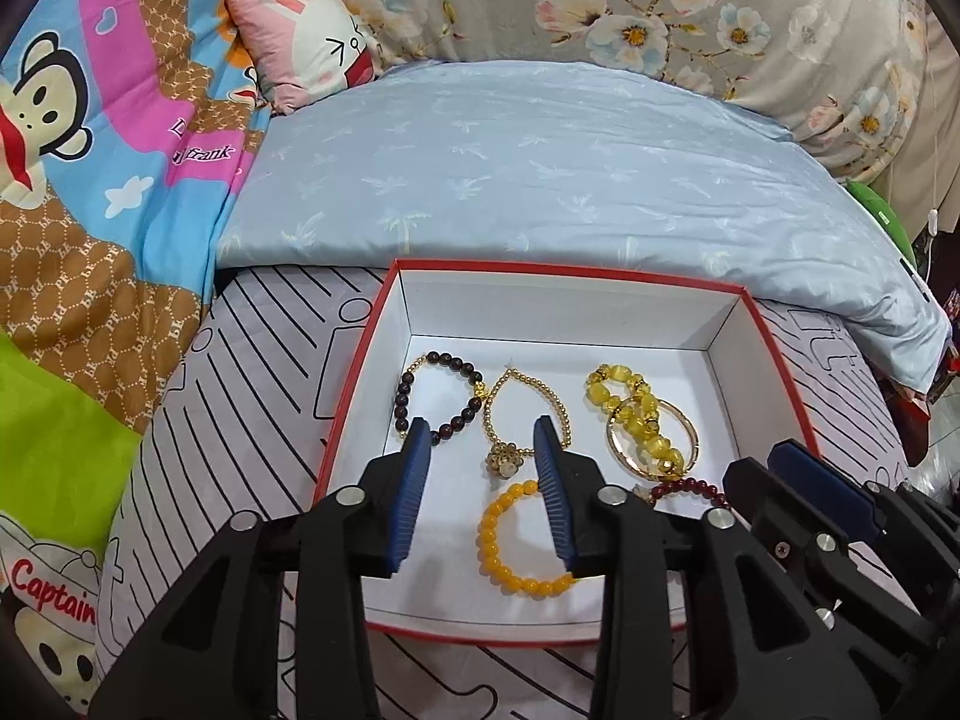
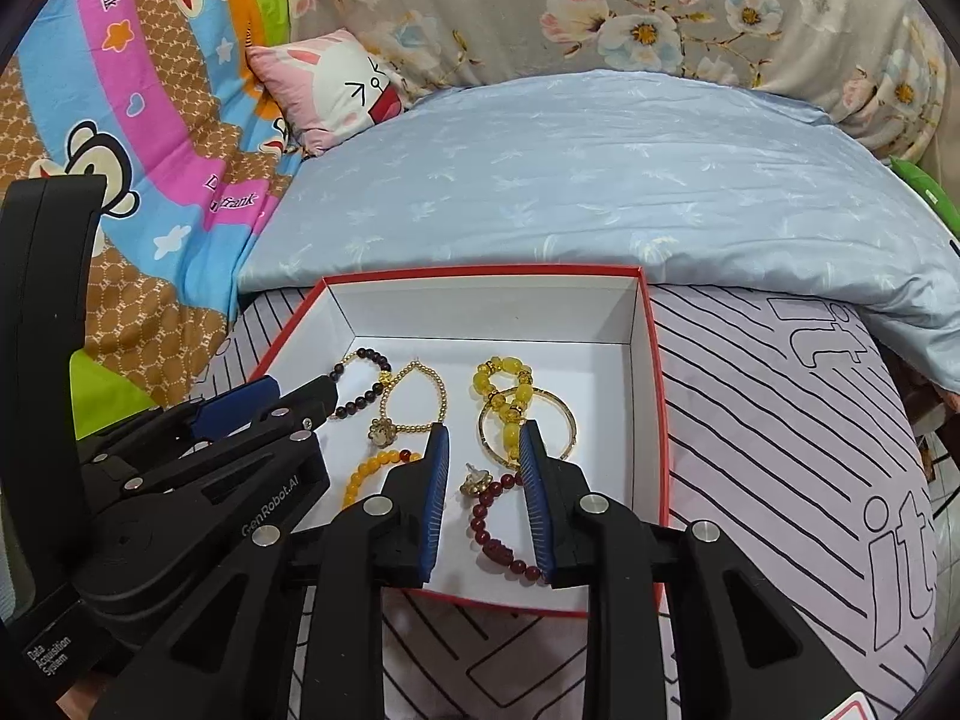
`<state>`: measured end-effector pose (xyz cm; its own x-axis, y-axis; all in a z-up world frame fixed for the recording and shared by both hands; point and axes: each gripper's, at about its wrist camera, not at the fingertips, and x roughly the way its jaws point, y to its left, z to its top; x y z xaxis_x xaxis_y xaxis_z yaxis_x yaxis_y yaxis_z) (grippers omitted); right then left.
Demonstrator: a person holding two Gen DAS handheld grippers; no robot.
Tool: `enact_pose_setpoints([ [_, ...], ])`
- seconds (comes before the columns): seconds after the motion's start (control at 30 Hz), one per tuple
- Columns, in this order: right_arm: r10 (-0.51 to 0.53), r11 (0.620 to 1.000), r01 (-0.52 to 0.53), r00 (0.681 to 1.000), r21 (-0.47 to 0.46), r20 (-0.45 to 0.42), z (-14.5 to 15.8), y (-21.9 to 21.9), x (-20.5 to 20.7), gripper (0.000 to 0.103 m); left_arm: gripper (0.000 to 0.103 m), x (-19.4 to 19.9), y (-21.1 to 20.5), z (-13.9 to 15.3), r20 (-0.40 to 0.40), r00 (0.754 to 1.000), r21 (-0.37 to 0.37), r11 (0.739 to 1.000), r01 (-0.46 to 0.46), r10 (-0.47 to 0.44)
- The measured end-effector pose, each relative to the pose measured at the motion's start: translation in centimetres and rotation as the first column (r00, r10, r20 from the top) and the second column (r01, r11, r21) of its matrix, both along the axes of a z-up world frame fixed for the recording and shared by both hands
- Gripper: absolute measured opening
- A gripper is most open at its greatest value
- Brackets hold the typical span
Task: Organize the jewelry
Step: 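Withdraw the left tool while the right tool moves toward the purple bead strand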
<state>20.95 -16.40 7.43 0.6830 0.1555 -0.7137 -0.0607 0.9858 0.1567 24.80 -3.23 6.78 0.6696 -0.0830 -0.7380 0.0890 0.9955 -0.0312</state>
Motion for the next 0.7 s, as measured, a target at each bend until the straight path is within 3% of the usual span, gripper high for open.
enact_pose_setpoints([
  [0.33,-0.028,0.999,0.028,1.0,0.038,0.009,1.2,-1.9,-4.5,0.026,0.037,-4.3,0.7,1.6,0.022,1.0,-0.005,1.0,0.012,-0.012],
  [0.7,-0.02,0.999,0.022,0.998,0.033,-0.067,-2.3,-1.8,-12.1,0.026,0.037,-10.2,0.3,-0.9,-0.042,0.998,-0.007,0.999,0.039,-0.039],
])
